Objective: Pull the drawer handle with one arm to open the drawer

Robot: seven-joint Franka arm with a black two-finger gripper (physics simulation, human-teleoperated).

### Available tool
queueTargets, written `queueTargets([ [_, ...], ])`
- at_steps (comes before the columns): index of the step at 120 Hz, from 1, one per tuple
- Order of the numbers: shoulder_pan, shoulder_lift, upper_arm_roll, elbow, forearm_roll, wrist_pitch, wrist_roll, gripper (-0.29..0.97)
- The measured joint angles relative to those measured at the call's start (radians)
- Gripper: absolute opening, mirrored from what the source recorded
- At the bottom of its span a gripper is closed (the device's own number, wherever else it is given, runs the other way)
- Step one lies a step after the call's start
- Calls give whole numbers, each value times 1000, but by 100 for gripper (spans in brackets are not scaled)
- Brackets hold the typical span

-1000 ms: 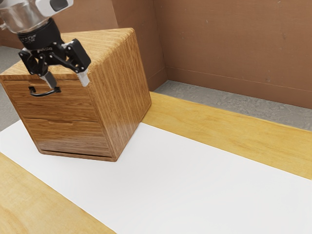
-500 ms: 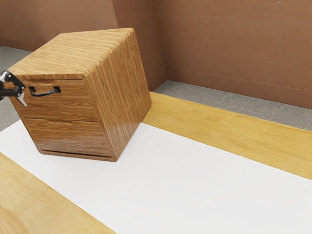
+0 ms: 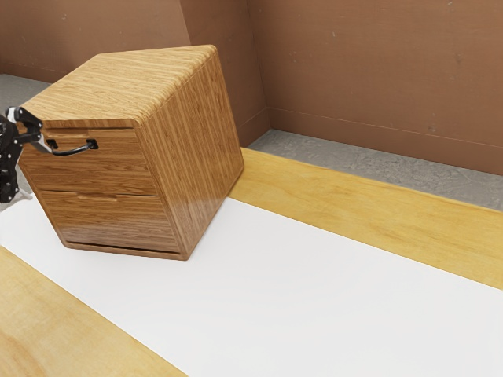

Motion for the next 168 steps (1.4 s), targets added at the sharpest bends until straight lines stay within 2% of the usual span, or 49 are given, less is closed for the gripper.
queueTargets([
  [49,-9,54,15,-21,5,168,-156,68],
  [106,-18,98,17,-43,5,247,-245,68],
  [168,11,-132,5,-267,3,276,-289,68],
])
